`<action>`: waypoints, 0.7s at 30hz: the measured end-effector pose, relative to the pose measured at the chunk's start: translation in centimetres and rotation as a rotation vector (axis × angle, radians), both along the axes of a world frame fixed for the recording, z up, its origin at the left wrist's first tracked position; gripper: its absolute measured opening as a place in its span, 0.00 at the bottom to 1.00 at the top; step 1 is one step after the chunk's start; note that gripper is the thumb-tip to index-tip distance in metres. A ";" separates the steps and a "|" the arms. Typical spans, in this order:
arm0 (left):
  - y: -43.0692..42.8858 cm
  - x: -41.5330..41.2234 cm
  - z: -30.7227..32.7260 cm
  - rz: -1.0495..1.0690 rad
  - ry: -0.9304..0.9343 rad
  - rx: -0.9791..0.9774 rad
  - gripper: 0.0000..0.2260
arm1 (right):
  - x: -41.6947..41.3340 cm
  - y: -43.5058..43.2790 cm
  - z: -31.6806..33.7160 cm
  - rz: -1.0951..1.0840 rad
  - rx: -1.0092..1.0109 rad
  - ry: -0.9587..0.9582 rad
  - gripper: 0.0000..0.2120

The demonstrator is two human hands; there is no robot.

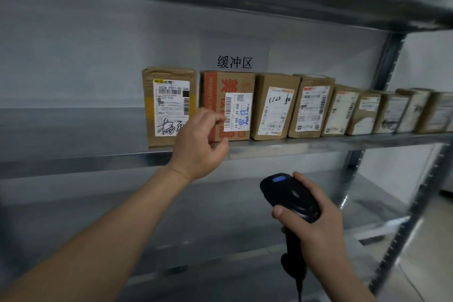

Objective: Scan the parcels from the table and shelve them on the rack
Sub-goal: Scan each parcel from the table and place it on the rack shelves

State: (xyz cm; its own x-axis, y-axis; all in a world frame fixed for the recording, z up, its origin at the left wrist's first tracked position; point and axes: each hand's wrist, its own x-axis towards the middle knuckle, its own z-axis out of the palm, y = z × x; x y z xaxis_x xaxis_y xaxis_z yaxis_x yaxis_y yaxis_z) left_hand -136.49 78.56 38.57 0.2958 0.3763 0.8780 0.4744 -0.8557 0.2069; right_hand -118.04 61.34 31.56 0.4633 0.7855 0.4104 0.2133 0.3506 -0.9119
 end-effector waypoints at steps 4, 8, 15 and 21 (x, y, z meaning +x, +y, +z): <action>-1.0 6.2 -1.9 -0.045 0.233 -0.122 0.24 | 4.1 -2.0 -0.5 -0.073 0.003 0.018 0.34; -2.6 13.3 -3.7 -0.027 0.375 -0.229 0.25 | 9.8 -4.9 -1.0 -0.136 -0.006 0.027 0.35; -7.8 28.4 -5.6 -0.064 0.551 -0.282 0.27 | 22.8 -11.6 -2.0 -0.265 0.021 0.006 0.33; -13.8 40.7 -6.9 -0.132 0.629 -0.338 0.26 | 33.4 -18.3 -1.7 -0.385 0.039 -0.022 0.34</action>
